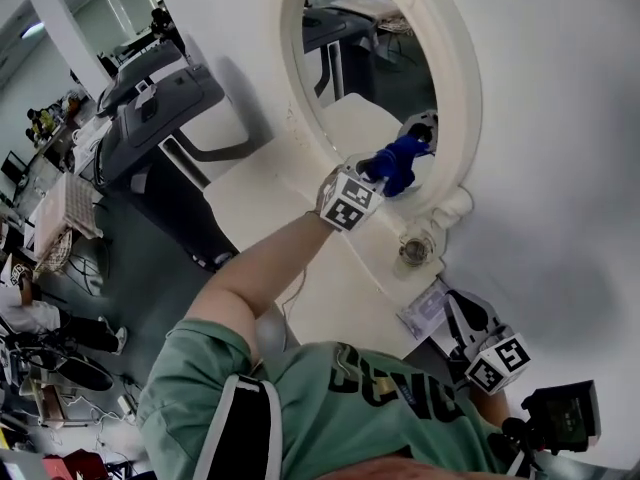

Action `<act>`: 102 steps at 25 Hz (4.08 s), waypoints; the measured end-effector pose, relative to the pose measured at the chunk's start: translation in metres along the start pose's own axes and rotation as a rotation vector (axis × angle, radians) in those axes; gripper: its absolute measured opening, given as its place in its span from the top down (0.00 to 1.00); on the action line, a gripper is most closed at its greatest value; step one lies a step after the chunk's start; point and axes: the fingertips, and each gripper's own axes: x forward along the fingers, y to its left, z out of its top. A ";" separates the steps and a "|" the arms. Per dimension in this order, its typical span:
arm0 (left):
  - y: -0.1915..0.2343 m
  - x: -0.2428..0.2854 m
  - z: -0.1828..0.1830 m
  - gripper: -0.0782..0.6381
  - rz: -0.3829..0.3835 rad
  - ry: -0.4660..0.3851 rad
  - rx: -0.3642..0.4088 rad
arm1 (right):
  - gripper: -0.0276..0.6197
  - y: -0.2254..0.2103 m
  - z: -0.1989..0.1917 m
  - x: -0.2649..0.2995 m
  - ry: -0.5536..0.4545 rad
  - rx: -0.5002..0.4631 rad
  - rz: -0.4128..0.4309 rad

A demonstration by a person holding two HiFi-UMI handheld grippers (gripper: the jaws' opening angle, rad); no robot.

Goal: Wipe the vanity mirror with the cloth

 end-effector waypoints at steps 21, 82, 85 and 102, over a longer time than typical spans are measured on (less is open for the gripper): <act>0.207 -0.087 0.308 0.77 0.417 -0.246 0.173 | 0.94 -0.003 0.015 -0.030 -0.096 -0.011 -0.020; 0.253 -0.107 0.304 0.78 0.032 -0.739 -0.926 | 0.94 -0.004 0.009 -0.037 -0.110 0.001 -0.018; 0.237 -0.086 0.296 0.78 -0.016 -0.749 -0.965 | 0.94 -0.009 0.006 -0.033 -0.109 0.005 -0.020; 0.016 -0.061 0.226 0.78 -0.362 -0.418 -0.575 | 0.94 0.014 -0.006 -0.027 -0.050 0.018 0.015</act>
